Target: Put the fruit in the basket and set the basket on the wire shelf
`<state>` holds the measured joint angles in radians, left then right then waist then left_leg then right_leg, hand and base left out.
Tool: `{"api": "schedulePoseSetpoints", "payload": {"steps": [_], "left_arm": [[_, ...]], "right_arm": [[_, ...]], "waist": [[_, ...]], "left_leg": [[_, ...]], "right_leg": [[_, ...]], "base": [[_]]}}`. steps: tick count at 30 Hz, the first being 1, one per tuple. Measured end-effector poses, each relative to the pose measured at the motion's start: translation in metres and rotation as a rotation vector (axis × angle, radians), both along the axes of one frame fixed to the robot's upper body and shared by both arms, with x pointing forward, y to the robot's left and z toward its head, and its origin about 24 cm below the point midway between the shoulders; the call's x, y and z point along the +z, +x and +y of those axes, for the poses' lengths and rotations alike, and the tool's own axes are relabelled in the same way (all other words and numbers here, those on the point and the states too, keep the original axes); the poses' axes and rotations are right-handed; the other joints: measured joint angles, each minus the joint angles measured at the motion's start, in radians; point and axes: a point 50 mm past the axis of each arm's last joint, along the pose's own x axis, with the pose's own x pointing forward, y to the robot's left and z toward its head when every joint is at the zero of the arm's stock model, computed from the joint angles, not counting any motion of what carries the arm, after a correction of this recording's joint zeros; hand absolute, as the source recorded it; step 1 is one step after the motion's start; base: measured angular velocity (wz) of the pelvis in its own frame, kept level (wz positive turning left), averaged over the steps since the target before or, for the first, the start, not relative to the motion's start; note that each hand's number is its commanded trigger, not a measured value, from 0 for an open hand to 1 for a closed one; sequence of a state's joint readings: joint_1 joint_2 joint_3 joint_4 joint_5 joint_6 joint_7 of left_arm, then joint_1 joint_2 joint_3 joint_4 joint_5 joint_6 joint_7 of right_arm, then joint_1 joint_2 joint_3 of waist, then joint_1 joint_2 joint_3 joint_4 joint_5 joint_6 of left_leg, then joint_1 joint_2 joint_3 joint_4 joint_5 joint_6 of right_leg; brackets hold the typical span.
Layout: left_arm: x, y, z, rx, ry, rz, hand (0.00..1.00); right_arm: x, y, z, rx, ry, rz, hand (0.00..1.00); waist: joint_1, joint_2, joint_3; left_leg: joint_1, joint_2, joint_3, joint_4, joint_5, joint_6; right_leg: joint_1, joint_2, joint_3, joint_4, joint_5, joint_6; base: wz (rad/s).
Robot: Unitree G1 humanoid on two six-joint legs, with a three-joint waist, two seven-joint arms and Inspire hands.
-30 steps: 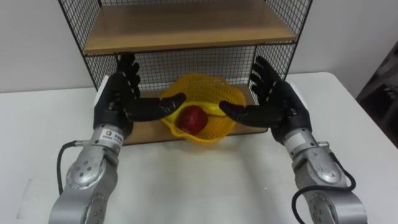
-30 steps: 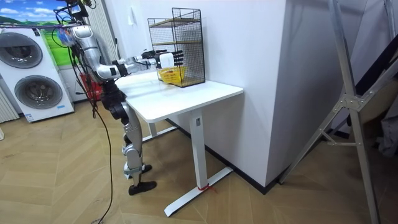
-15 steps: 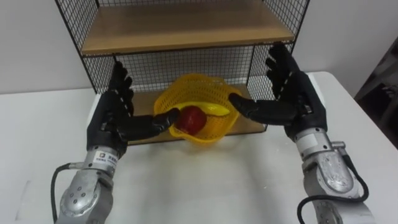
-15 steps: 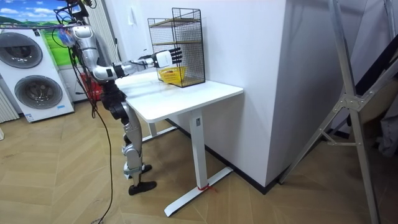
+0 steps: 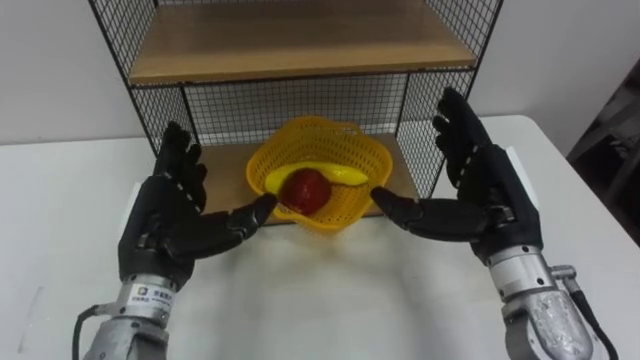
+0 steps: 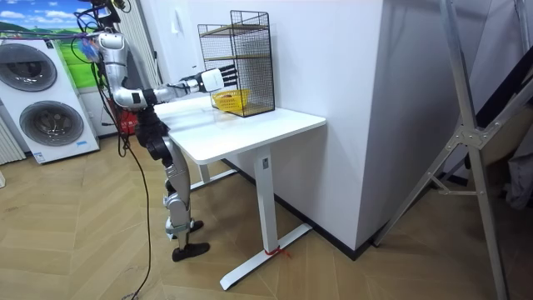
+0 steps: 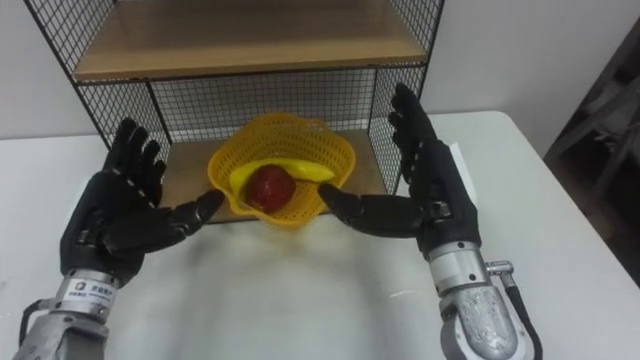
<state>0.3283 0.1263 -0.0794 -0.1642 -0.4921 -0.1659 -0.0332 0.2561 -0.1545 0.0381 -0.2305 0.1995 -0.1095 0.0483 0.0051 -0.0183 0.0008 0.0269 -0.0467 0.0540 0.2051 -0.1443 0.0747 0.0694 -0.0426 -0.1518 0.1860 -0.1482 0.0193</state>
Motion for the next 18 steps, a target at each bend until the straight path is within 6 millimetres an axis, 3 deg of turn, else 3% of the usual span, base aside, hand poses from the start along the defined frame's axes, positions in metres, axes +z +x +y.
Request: {"api": "schedulePoseSetpoints", "payload": {"steps": [7,11,18], "left_arm": [[-0.009,-0.018,0.003,0.000,0.006,0.042,0.00],[-0.007,-0.025,0.010,0.012,0.028,0.044,0.00],[-0.004,-0.029,0.014,0.019,0.074,0.025,0.00]], "right_arm": [[-0.003,-0.011,-0.006,-0.012,-0.021,0.006,0.00],[-0.012,-0.026,-0.013,-0.042,-0.052,0.050,0.00],[-0.013,-0.036,-0.022,-0.113,-0.078,0.055,0.00]], "waist": [[0.002,0.001,-0.0004],[-0.001,-0.003,-0.0071],[0.002,-0.005,-0.0055]], "left_leg": [[-0.005,0.000,0.000,0.000,0.000,0.000],[-0.015,0.000,-0.003,0.001,0.000,0.000],[-0.021,-0.001,-0.004,0.001,0.000,-0.001]], "right_leg": [[-0.006,0.000,0.001,0.000,0.000,0.000],[-0.016,0.000,-0.001,0.002,0.000,-0.001],[-0.017,-0.001,-0.003,0.002,-0.002,0.000]], "base": [[0.00],[0.00],[0.00]]}}
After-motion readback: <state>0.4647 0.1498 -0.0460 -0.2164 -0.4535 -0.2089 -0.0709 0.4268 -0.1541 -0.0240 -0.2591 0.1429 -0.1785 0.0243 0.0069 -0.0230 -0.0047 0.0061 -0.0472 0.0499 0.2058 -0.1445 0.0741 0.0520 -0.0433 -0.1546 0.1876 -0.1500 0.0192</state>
